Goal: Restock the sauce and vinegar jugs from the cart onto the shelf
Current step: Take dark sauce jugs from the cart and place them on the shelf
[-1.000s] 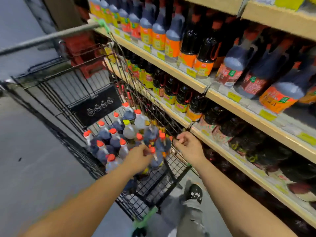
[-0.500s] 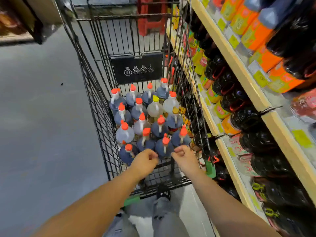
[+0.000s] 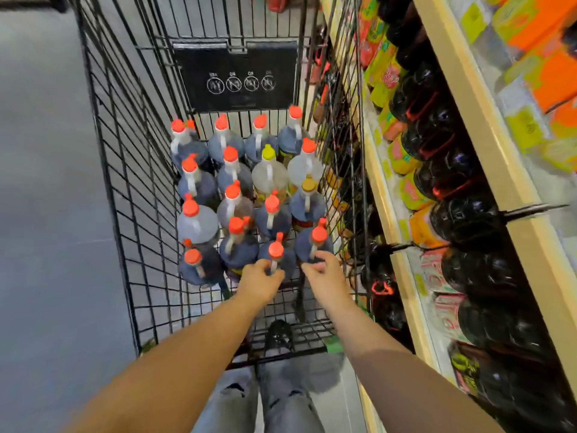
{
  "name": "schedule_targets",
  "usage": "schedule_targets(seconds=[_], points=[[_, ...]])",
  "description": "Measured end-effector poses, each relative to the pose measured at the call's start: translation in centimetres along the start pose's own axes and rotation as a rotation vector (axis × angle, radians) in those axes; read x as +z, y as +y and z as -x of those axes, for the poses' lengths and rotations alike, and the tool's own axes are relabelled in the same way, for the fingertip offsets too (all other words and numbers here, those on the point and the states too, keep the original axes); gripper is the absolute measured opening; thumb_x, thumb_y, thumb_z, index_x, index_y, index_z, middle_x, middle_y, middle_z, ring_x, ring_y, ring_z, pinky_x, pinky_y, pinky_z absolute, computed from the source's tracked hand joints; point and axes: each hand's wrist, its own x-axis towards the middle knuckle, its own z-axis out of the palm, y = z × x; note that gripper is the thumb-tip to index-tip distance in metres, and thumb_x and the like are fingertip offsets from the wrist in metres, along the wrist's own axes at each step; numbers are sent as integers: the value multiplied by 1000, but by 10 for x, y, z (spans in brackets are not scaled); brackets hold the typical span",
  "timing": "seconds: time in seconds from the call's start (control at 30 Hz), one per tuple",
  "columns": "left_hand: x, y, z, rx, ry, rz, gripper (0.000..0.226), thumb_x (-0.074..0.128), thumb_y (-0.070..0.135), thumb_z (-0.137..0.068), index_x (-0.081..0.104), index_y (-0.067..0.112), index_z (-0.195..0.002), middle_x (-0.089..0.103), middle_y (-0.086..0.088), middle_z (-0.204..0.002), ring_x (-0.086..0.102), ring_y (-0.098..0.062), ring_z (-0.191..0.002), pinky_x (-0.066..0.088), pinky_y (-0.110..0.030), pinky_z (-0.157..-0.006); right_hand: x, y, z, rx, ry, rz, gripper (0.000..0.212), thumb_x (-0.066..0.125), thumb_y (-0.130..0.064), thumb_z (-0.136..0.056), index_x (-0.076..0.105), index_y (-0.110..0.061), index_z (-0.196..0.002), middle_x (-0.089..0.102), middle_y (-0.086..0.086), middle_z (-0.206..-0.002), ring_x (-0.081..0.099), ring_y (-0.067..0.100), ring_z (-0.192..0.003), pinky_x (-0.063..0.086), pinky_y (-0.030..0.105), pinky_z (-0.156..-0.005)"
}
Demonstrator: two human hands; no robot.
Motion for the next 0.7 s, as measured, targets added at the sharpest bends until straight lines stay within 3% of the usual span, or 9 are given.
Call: schedule_targets(seconds=[0.1, 0.17, 0.23, 0.27, 0.33, 0.43, 0.5, 0.6, 0.7], points=[[10, -3, -8, -123, -74, 88, 28, 58, 34, -88, 63, 10, -103, 57, -8, -99, 54, -27, -97, 41, -31, -82, 8, 1, -11, 48, -59, -99, 24, 60, -20, -89, 51, -17, -110, 54, 0, -82, 53, 20, -77, 45, 34, -72], [9, 1, -10, -170, -116, 119, 18, 56, 32, -91, 60, 14, -86, 57, -9, -99, 52, -26, -94, 43, -33, -87, 10, 0, -16, 99, -70, -112, 12, 60, -23, -89, 51, -25, -96, 51, -1, -82, 51, 21, -80, 46, 37, -77], [5, 6, -10, -193, -117, 171, 13, 56, 25, -91, 59, 17, -81, 60, -15, -104, 56, -29, -98, 43, -30, -85, 9, -4, -17, 137, -41, -155, 17, 60, -20, -88, 46, -25, -80, 49, 2, -82, 49, 23, -79, 47, 40, -78], [3, 9, -9, -192, -118, 158, 11, 55, 24, -91, 63, 15, -91, 61, -17, -113, 57, -31, -108, 40, -28, -82, 7, -6, -15, 159, -18, -182, 20, 59, -18, -88, 44, -23, -77, 50, 4, -85, 49, 23, -81, 49, 44, -81], [-1, 17, -2, -187, -114, 64, 30, 53, 24, -93, 61, 9, -116, 54, -17, -132, 50, -32, -123, 38, -28, -81, 2, -8, -8, 181, 26, -197, 20, 59, -15, -89, 43, -19, -77, 51, 12, -95, 50, 26, -84, 50, 50, -84], [-15, 29, 3, -180, -122, -155, 37, 33, 26, -101, 47, 15, -133, 38, -10, -147, 38, -29, -132, 30, -30, -98, -5, -13, 9, 140, 86, -180, 14, 58, -12, -88, 46, -13, -81, 49, 20, -117, 54, 28, -84, 51, 35, -69], [-28, 39, 12, -122, -117, -246, 39, 27, 29, -101, 47, 19, -134, 39, -6, -148, 38, -27, -133, 27, -30, -98, -11, -18, 23, 99, 100, -207, 17, 57, -11, -90, 44, -11, -79, 46, 19, -114, 54, 22, -76, 47, 25, -54], [-45, 45, 30, -44, -162, -327, 39, 39, 35, -97, 59, 13, -123, 55, -7, -136, 49, -25, -124, 37, -33, -104, -21, -31, 50, 27, 66, -246, 19, 56, -9, -91, 40, -10, -83, 45, 11, -90, 55, 13, -65, 46, 17, -48], [-62, 53, 47, 88, -125, -199, 33, 54, 32, -92, 69, 3, -98, 66, -13, -107, 59, -29, -103, 49, -37, -89, -27, -40, 80, -42, 123, -241, 23, 59, -7, -90, 39, -10, -80, 43, 10, -77, 52, 14, -63, 44, 15, -43]])
